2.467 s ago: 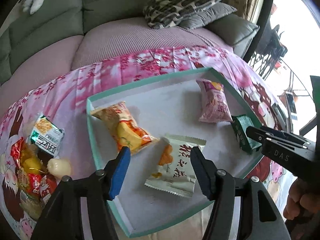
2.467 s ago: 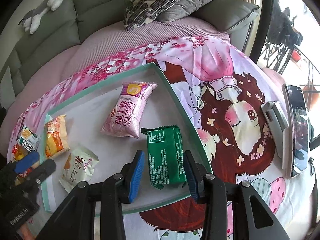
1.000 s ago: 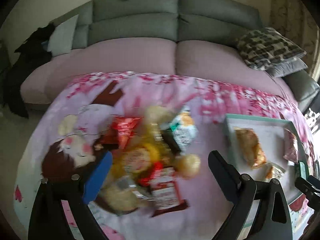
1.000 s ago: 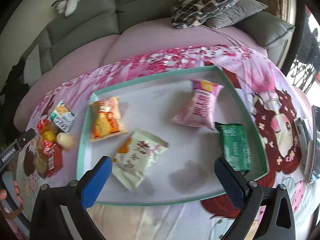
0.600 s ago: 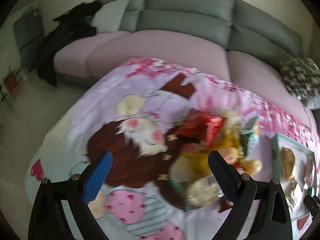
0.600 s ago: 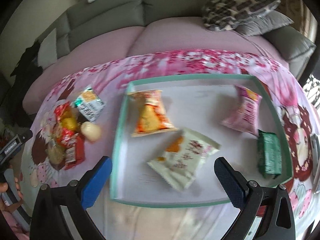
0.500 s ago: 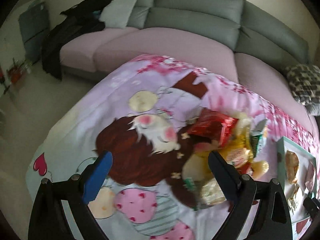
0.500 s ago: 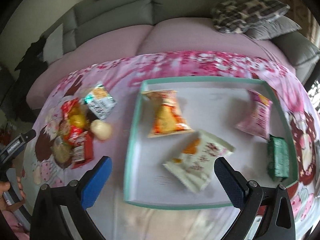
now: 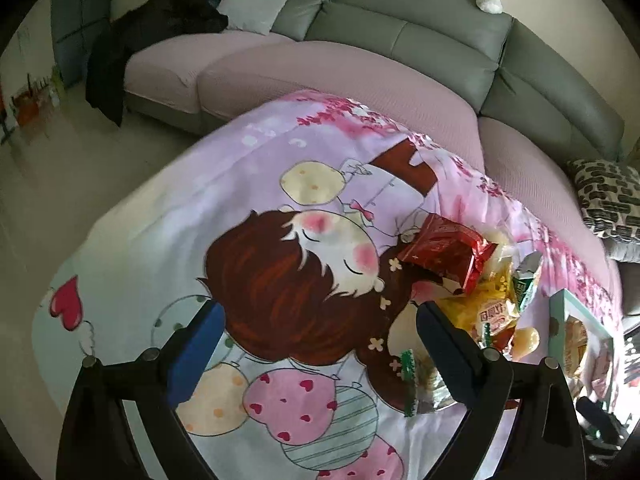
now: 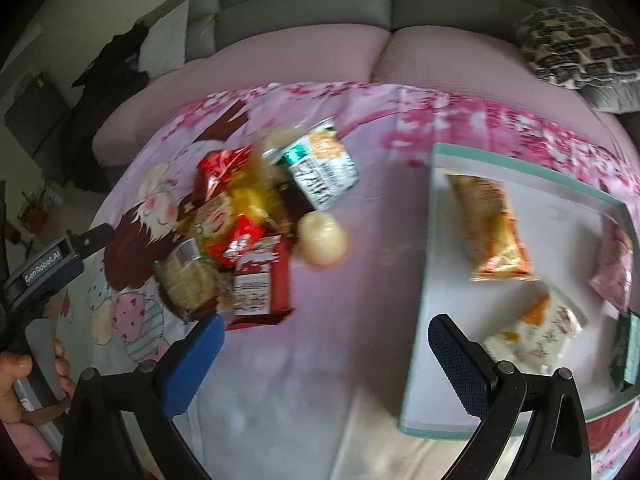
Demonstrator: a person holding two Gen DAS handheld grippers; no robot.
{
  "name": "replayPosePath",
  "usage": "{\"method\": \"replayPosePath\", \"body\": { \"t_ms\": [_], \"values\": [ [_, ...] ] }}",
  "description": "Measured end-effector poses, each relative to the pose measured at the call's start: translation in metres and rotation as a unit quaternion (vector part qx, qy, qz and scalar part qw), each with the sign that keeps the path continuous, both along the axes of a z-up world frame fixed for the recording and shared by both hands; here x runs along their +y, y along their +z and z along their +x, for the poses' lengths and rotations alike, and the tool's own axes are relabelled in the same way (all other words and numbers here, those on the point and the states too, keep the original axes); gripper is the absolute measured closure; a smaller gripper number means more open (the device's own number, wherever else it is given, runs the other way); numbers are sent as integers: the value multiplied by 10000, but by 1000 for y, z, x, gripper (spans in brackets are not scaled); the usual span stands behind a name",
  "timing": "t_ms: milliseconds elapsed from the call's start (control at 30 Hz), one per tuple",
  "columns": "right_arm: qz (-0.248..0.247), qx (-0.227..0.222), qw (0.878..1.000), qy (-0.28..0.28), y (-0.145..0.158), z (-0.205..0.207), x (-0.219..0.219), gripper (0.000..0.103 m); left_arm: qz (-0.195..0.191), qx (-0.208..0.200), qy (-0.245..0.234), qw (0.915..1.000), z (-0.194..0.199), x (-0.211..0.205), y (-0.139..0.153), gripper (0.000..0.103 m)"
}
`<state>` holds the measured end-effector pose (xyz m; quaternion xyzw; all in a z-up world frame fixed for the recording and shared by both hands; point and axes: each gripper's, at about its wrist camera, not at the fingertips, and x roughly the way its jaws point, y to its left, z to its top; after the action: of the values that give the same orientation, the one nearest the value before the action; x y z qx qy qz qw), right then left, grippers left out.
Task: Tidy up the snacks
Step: 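Move both tools back toward the snack pile, then grasp the red milk-biscuit box with the right tool while the left tool grasps a clear cracker bag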
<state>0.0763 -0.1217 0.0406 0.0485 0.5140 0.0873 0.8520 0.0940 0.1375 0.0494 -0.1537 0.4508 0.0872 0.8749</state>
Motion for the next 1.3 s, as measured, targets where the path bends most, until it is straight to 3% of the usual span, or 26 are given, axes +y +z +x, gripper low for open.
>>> {"method": "replayPosePath", "body": {
  "t_ms": [367, 767, 867, 1200, 1300],
  "values": [
    [-286, 179, 9989, 313, -29, 15, 36, 0, -273, 190, -842, 9959, 17, -39, -15, 6],
    [-660, 86, 9974, 285, -49, 31, 49, 1, -325, 302, -602, 9972, 17, -31, -23, 6],
    [-714, 22, 9970, 314, -52, 32, 55, 6, -316, 295, -596, 9973, 17, -30, -23, 6],
    [-433, -100, 9982, 404, -51, 33, 55, 49, -356, 295, -633, 9969, 17, -31, -22, 6],
    [-324, -98, 9986, 397, -51, 31, 52, 53, -449, 282, -721, 9960, 18, -35, -22, 6]
  ]
}}
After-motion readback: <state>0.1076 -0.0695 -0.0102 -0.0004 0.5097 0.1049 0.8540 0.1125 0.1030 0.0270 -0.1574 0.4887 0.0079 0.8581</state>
